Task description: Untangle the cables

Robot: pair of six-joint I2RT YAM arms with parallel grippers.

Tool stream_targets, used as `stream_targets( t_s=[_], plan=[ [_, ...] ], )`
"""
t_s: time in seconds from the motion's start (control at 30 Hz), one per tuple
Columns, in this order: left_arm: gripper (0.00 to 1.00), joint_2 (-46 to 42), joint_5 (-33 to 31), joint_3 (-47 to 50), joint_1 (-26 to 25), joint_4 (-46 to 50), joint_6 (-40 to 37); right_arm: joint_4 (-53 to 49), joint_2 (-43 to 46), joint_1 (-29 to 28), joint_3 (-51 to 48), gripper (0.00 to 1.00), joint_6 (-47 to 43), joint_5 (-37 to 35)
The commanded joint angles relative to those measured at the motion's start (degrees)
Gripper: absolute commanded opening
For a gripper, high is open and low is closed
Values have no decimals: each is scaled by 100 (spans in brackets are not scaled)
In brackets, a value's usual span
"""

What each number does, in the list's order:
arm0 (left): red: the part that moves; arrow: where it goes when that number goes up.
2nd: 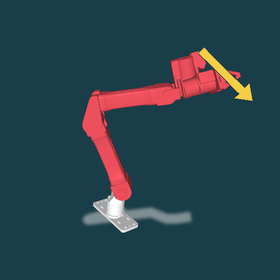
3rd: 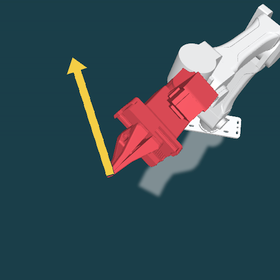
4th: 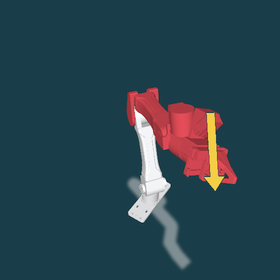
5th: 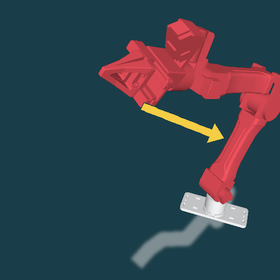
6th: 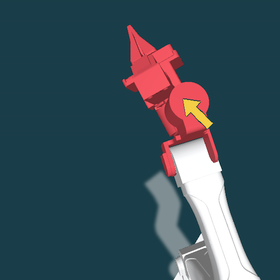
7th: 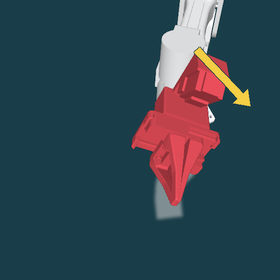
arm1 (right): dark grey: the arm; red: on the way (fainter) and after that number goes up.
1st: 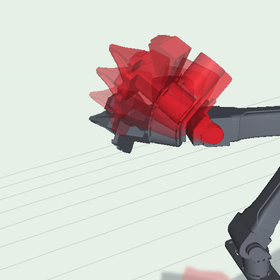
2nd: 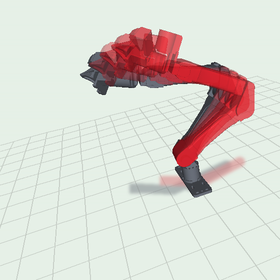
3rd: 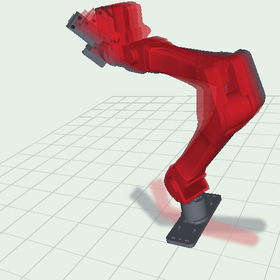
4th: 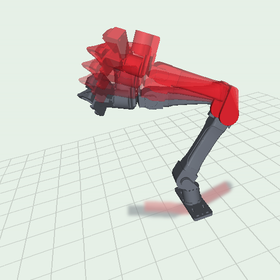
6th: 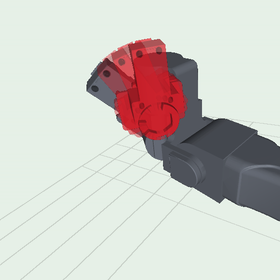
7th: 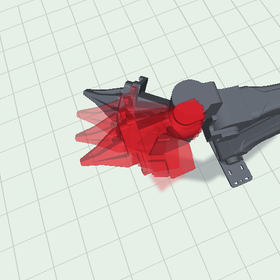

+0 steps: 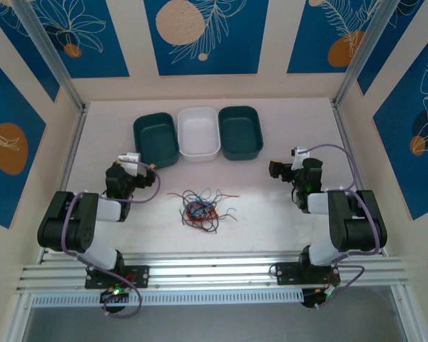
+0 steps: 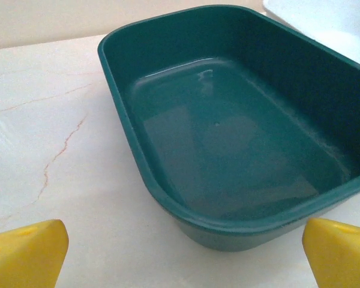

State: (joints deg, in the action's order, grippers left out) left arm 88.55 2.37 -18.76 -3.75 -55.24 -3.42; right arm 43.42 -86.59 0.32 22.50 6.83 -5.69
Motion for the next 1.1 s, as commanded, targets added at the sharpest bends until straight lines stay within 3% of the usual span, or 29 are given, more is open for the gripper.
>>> stream_targets(
  t_s=[0.0, 0.2, 0.3, 0.5, 0.57, 0.67, 0.8, 0.93, 1.07],
  plan=[
    [100, -281, 218, 206, 58, -415, -97, 154, 6, -32, 178, 99, -83, 42],
    [100, -767, 239, 472, 58, -440, -67, -356, 672, -5, 114, 99, 56, -288],
    [100, -1253, 98, 548, 56, -69, 70, -1199, 1209, -22, 281, 99, 258, -603],
    [100, -2679, -35, 122, 41, 2445, 579, -3109, 2197, -218, 703, 99, 1043, -1425],
    [100, -3278, -369, -43, 32, 3342, 825, -3784, 2459, -365, 897, 99, 1339, -1647],
    [100, -4151, -478, -101, 17, 4169, 1297, -4557, 2694, -691, 1184, 99, 1497, -1754],
    [100, -4940, -221, -42, -42, 4704, 2045, -5505, 2684, -1368, 1686, 99, 1641, -2071],
    [100, -5148, 271, 31, -250, 4936, 2732, -6553, 2347, -1935, 2329, 100, 1928, -2033],
    [100, -4924, 41, -14, -1086, 5114, 2949, -7240, 1840, -2415, 2801, 93, 2340, -1707]
  ],
)
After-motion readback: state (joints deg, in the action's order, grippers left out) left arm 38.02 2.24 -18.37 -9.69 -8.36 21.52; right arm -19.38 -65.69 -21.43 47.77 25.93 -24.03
